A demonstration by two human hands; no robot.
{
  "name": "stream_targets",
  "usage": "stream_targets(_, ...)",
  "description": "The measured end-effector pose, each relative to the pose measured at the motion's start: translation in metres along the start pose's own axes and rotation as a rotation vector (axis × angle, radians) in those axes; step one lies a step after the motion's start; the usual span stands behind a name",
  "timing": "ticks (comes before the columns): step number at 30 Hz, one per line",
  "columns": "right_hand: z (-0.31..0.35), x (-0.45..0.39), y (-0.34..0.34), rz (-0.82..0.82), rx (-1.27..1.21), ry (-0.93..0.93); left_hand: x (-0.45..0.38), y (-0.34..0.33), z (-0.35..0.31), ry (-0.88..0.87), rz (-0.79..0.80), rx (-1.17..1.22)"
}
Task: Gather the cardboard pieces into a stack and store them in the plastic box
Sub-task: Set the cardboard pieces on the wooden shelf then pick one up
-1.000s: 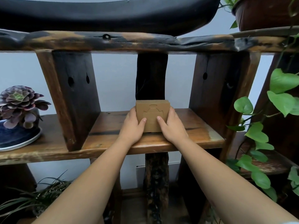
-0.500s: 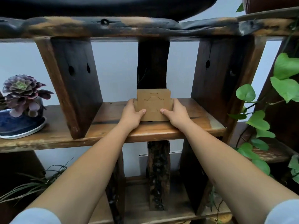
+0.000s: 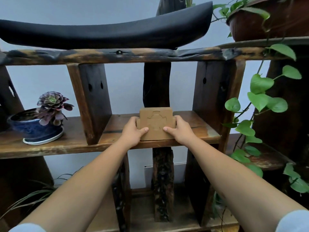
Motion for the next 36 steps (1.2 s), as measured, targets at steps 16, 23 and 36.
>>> stream_targets(16,0.029,0.119,0.006,0.108,-0.329,0.001,0.115,0.031,-0.016,0.009,0.053,0.205)
stream_targets(23,0.035,0.149,-0.009,0.154,-0.420,0.021,0.158,0.039,-0.001,0.085,0.082,0.245)
stream_targets(36,0.036,0.197,-0.045,0.265,-0.480,-0.013,0.226,0.055,0.008,0.130,-0.022,0.227)
Point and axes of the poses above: each hand's wrist, its own x-axis away from the middle knuckle, its own y-axis out of the back of the hand, z = x × y, the point moved 9 cm from there along -x, towards the middle knuckle, and after that the axes turned 12 degrees about x, right-handed, at the moved point
